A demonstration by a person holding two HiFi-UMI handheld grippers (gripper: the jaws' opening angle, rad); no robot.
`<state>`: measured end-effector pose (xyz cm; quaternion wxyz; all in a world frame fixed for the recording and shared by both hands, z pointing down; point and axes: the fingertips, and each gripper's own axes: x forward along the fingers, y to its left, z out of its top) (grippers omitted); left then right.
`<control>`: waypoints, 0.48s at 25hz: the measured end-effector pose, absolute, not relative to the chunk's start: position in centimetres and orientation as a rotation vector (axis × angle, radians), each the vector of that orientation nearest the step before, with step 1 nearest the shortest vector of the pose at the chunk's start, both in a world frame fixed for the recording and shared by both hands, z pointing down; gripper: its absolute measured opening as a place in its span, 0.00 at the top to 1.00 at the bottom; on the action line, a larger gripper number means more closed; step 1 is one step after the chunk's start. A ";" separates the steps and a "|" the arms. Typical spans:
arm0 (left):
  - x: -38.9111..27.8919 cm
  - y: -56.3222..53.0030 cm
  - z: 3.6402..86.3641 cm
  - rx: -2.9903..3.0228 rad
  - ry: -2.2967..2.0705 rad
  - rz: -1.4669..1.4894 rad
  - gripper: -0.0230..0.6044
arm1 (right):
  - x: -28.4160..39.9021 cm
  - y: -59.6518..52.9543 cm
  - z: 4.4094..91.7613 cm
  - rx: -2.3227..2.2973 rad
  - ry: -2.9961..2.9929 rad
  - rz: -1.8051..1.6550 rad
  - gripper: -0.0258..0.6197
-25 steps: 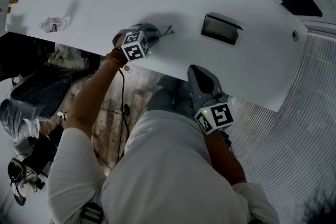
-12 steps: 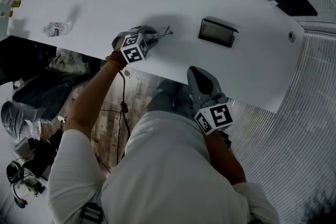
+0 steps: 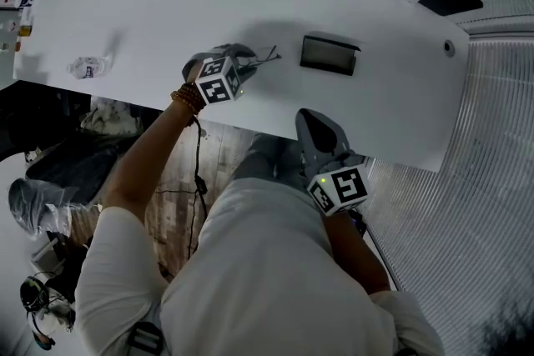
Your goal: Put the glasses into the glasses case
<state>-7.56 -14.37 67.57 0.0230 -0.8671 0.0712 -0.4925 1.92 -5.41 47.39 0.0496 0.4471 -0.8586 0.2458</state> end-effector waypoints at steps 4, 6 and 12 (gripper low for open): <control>-4.8 -14.9 66.6 -2.665 0.158 -1.482 0.75 | 3.6 -5.3 46.6 1.438 -2.596 0.722 0.96; -3.4 -15.1 66.2 -2.657 0.130 -1.467 0.75 | 4.7 -5.1 46.5 1.476 -2.585 0.717 0.96; 0.8 -15.0 65.1 -2.613 0.022 -1.421 0.75 | 7.2 -4.2 46.2 1.582 -2.543 0.722 0.96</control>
